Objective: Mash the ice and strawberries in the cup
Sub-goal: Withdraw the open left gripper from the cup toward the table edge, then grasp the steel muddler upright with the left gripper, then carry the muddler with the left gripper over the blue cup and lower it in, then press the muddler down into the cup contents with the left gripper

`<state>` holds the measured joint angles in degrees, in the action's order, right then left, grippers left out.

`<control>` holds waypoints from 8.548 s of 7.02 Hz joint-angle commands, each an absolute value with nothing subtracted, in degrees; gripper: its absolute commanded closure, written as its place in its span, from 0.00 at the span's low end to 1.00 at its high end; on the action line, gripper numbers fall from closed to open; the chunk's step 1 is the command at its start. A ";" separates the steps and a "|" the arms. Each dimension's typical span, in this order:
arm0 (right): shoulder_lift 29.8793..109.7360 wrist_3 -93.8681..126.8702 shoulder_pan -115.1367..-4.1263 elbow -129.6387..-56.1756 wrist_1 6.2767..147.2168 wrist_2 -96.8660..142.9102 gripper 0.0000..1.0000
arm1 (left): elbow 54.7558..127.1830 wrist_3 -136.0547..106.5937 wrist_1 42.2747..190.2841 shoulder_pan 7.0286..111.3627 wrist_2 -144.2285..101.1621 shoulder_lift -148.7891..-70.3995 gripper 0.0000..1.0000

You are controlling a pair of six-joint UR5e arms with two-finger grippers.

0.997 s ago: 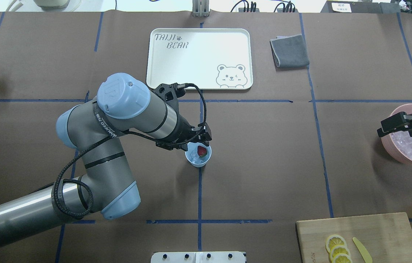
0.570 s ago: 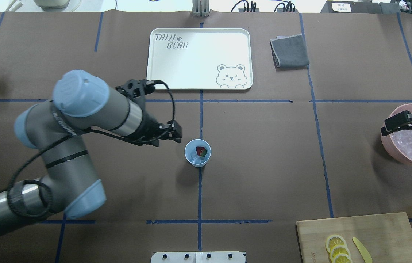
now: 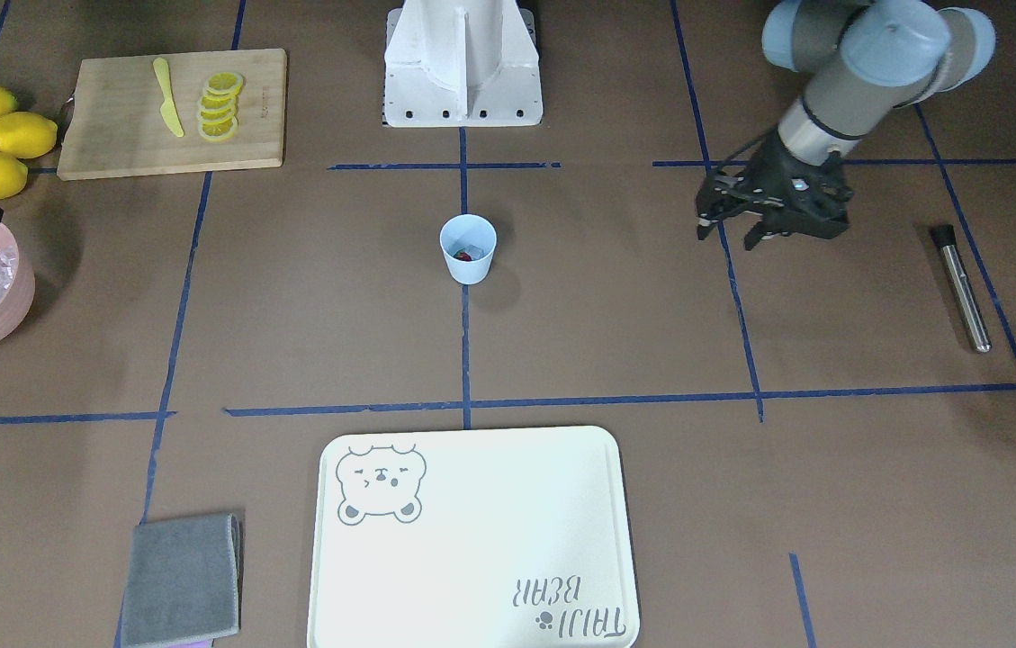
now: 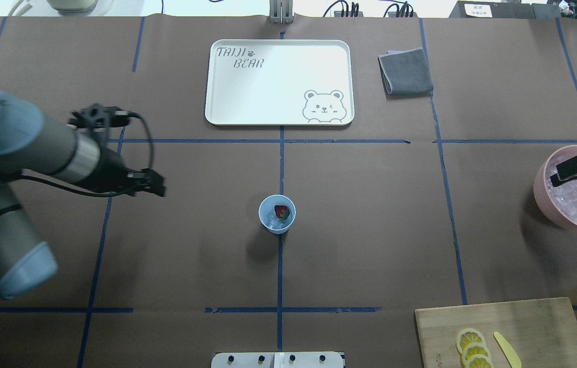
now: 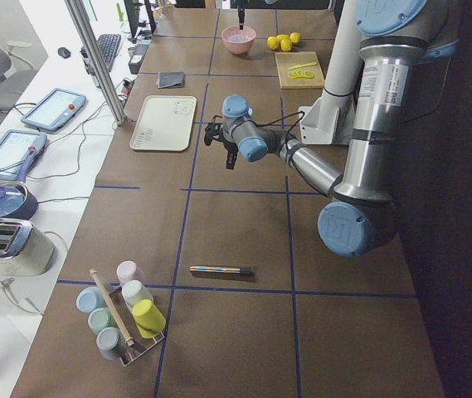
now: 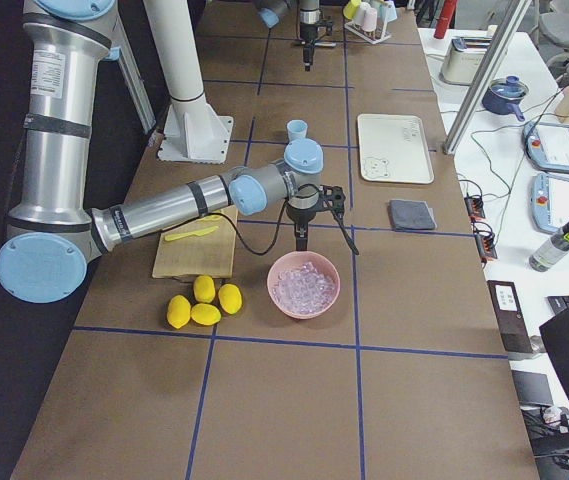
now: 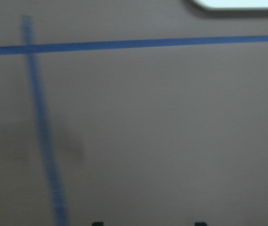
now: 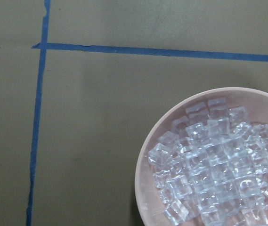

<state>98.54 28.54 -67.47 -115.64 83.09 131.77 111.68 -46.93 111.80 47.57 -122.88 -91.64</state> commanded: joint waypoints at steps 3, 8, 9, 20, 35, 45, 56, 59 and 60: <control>98.79 19.71 -73.73 -111.46 83.06 131.92 0.01 | 96.14 -19.09 111.18 68.33 -130.90 -82.96 0.28; 99.05 19.60 -74.00 -111.71 82.88 131.92 0.01 | 82.89 -23.52 112.06 68.64 -131.83 -91.58 0.28; 99.05 19.60 -74.00 -111.71 82.88 131.92 0.01 | 82.53 -23.55 112.15 68.64 -131.84 -91.41 0.28; 99.32 19.60 -74.44 -112.06 82.88 131.92 0.01 | 76.29 -23.82 114.26 66.18 -132.01 -93.25 0.31; 99.32 19.60 -75.67 -113.29 82.79 131.92 0.01 | 118.30 -26.11 105.90 37.90 -116.32 -115.96 0.99; 99.49 19.60 -76.99 -113.64 82.97 132.98 0.01 | 97.21 -22.32 165.14 17.67 -71.11 -118.48 0.99; 100.19 19.60 -76.99 -113.20 82.88 132.98 0.01 | 89.82 -18.02 170.07 15.12 -70.05 -118.74 0.98; 100.28 19.60 -76.99 -113.12 82.97 132.98 0.01 | 92.71 -17.76 169.63 15.29 -69.96 -120.14 0.99; 100.46 19.60 -76.99 -113.12 82.88 132.98 0.00 | 94.46 -17.84 168.93 15.73 -70.13 -119.89 0.99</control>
